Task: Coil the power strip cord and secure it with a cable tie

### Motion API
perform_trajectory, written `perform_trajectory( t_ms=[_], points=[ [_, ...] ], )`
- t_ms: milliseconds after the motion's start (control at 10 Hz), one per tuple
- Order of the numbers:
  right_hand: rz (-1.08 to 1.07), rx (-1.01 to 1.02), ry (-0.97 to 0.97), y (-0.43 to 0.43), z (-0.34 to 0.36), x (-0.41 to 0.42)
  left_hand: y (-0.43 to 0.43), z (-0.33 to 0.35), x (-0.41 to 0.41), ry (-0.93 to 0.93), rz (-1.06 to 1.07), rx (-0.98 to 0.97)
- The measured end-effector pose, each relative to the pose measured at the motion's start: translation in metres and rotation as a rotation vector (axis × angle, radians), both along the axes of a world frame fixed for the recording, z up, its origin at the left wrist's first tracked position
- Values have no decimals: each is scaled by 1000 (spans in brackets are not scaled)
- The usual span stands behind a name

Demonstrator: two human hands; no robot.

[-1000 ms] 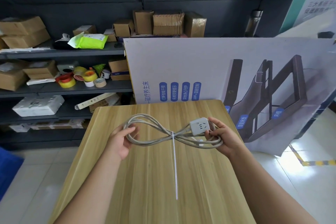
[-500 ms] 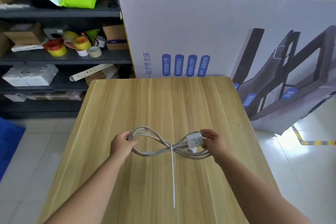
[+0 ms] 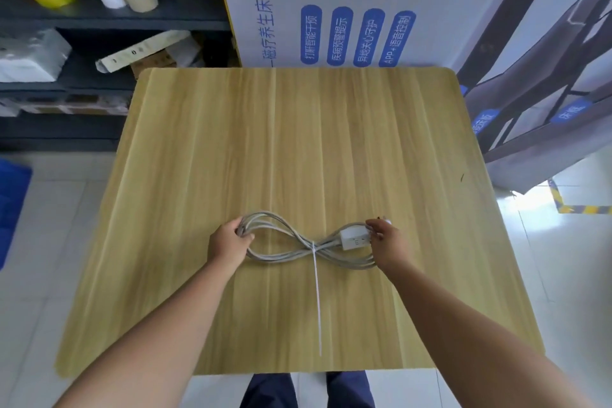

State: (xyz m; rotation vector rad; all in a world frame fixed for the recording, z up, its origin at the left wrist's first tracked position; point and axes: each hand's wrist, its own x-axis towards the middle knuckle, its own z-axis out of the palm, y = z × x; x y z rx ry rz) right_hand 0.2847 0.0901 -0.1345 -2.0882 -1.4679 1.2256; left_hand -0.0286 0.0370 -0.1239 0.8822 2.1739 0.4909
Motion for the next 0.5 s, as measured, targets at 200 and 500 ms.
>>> perform_trajectory(
  t_ms=[200, 500],
  points=[
    [65, -33, -40, 0, 0, 1, -4, -8, -3, 34, -31, -47],
    [440, 137, -363, -11, 55, 4, -22, 40, -1, 211, -340, -99]
  ],
)
